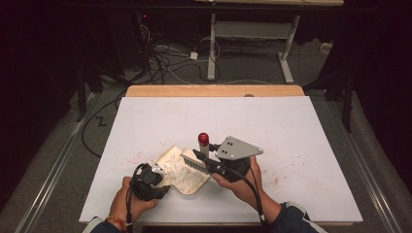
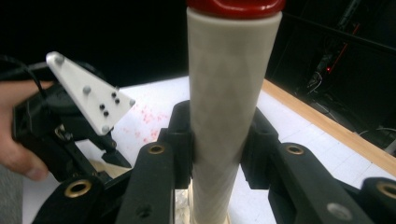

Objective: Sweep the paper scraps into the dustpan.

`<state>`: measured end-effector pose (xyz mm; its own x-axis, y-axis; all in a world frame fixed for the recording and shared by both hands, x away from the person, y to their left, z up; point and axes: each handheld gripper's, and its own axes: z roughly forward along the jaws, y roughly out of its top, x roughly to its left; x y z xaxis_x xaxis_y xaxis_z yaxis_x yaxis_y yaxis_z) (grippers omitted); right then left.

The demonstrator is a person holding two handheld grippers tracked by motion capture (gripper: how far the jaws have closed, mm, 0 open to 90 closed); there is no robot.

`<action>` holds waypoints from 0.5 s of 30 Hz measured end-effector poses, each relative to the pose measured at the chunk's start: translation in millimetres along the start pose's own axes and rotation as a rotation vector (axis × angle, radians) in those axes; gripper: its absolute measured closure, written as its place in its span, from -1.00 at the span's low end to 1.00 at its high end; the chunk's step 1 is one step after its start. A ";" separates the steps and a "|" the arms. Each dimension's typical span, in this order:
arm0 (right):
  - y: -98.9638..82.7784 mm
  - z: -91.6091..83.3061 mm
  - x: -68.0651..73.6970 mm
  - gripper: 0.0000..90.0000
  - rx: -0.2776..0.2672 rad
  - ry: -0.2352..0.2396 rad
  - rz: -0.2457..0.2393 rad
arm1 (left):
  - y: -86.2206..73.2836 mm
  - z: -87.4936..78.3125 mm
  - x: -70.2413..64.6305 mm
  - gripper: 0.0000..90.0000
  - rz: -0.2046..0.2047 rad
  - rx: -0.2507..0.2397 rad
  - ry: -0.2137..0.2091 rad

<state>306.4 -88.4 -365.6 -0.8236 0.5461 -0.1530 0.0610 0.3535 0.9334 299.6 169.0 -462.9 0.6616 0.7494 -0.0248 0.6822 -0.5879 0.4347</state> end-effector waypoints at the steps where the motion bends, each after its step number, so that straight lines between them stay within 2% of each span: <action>1: 0.6 -1.7 -2.6 0.55 -0.004 -0.001 0.013 | 0.3 0.5 0.3 0.41 -0.010 -0.005 0.001; 3: 1.1 -2.7 -5.1 0.55 -0.007 -0.007 0.020 | 0.8 0.4 0.9 0.41 -0.015 -0.005 0.001; 5: 0.1 -4.6 -10.3 0.55 -0.008 -0.024 0.038 | 1.0 0.1 2.0 0.41 -0.036 -0.019 0.004; 9: -1.5 -7.6 -14.1 0.55 -0.012 -0.036 0.041 | 0.4 0.5 6.6 0.41 -0.058 -0.024 0.018; 15: -5.6 -23.5 -25.9 0.55 -0.011 -0.061 0.042 | 0.1 1.1 14.3 0.41 -0.101 -0.039 0.028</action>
<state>314.1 -122.4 -359.2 -0.7845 0.6058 -0.1325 0.0886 0.3210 0.9429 309.4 179.4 -464.3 0.5807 0.8129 -0.0448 0.7318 -0.4971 0.4663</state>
